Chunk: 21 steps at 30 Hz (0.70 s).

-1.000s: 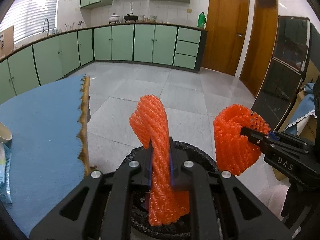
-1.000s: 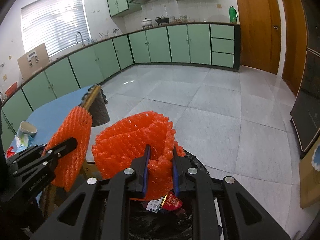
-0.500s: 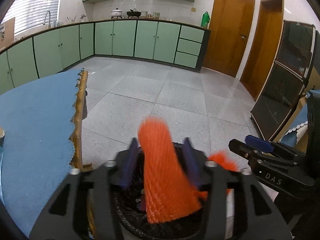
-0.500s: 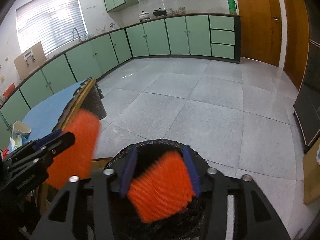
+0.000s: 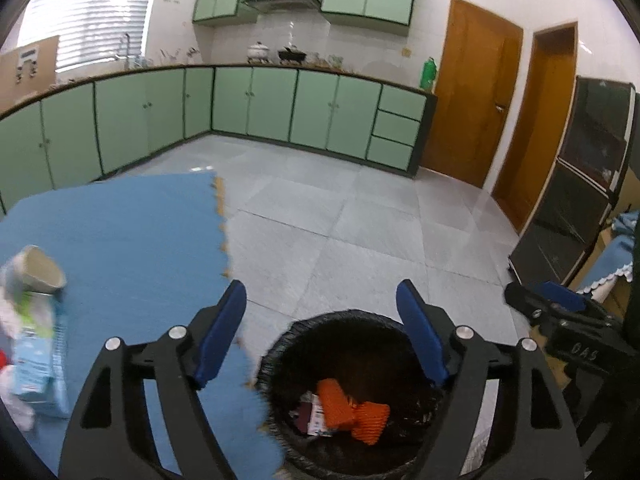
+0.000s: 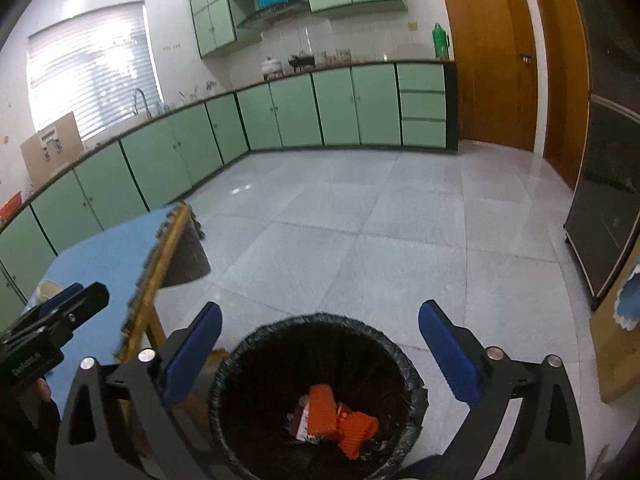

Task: Collect trash
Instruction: 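Grasp the red plastic bag with the left tool while the right grasps the blue milk box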

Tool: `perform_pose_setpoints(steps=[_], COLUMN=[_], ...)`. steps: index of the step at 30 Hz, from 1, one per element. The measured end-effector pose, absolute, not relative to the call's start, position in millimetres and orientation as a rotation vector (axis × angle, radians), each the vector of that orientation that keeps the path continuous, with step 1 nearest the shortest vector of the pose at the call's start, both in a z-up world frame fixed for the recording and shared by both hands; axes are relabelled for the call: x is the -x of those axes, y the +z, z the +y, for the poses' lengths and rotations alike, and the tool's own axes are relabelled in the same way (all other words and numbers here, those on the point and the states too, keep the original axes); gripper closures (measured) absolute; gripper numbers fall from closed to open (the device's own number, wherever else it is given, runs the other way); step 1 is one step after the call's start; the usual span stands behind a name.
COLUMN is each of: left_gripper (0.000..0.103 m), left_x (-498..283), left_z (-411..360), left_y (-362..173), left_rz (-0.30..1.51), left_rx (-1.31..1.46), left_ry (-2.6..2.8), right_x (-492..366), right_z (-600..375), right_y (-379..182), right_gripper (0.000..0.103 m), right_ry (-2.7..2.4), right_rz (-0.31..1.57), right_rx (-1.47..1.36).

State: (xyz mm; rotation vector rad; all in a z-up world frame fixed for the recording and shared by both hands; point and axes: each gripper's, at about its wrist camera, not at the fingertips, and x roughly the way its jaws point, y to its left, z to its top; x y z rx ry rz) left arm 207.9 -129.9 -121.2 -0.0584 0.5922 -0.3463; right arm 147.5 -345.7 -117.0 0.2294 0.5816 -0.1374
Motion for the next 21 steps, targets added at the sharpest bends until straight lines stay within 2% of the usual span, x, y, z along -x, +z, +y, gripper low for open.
perform_pose_setpoints(steps=[8, 21], left_gripper=[0.022, 0.022], left_x=[-173.2, -142.8], left_z=[-59.1, 82.6], left_y=[-96.4, -90.8], left_rz=[0.543, 0.521], left_rx=[0.067, 0.066], left_ry=[-0.222, 0.094], right_x=[-138.3, -161.3], right_z=[-289.2, -159.7], right_y=[-86.0, -89.8], right_gripper=[0.006, 0.006], right_ry=[-0.046, 0.163], right_rz=[0.514, 0.507], right_rx=[-0.204, -0.136])
